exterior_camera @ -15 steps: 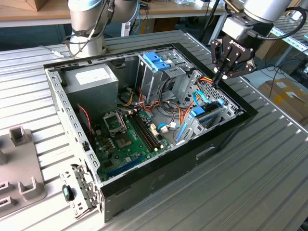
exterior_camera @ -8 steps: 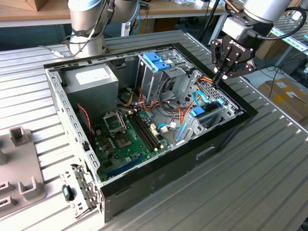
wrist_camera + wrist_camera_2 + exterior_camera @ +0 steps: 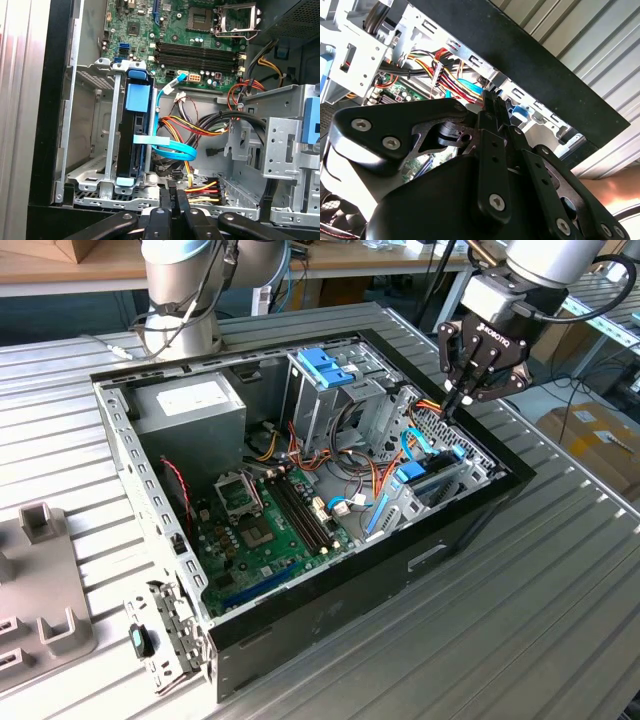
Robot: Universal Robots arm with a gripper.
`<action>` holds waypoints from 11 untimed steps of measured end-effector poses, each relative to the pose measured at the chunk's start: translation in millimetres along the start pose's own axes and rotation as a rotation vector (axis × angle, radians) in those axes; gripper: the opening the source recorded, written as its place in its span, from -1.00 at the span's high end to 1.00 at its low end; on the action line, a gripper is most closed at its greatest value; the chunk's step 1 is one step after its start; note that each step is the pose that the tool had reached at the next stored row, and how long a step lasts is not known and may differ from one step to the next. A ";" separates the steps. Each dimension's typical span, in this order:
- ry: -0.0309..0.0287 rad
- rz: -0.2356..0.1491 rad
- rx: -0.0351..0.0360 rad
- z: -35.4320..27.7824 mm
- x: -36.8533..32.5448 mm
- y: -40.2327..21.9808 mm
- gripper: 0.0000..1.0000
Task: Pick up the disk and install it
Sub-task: 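Insert the second disk wire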
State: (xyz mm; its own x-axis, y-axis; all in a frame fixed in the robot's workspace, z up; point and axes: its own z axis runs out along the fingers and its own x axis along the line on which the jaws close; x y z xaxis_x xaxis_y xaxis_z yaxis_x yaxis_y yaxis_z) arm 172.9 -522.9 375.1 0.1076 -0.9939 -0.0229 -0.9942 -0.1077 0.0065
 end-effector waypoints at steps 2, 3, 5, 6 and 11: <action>0.0000 0.001 0.0000 0.0 0.0 0.0 0.67; 0.0000 0.001 0.0000 0.0 0.0 0.0 0.67; 0.0000 0.002 0.0001 0.0 0.0 0.0 0.67; 0.0000 0.002 0.0000 0.0 0.0 0.0 0.67; 0.0000 0.002 0.0000 0.0 0.9 0.1 0.67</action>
State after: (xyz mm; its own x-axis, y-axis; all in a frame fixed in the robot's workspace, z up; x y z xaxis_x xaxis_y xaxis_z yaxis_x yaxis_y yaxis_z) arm 172.9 -523.7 375.1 0.1051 -0.9942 -0.0229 -0.9944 -0.1053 0.0065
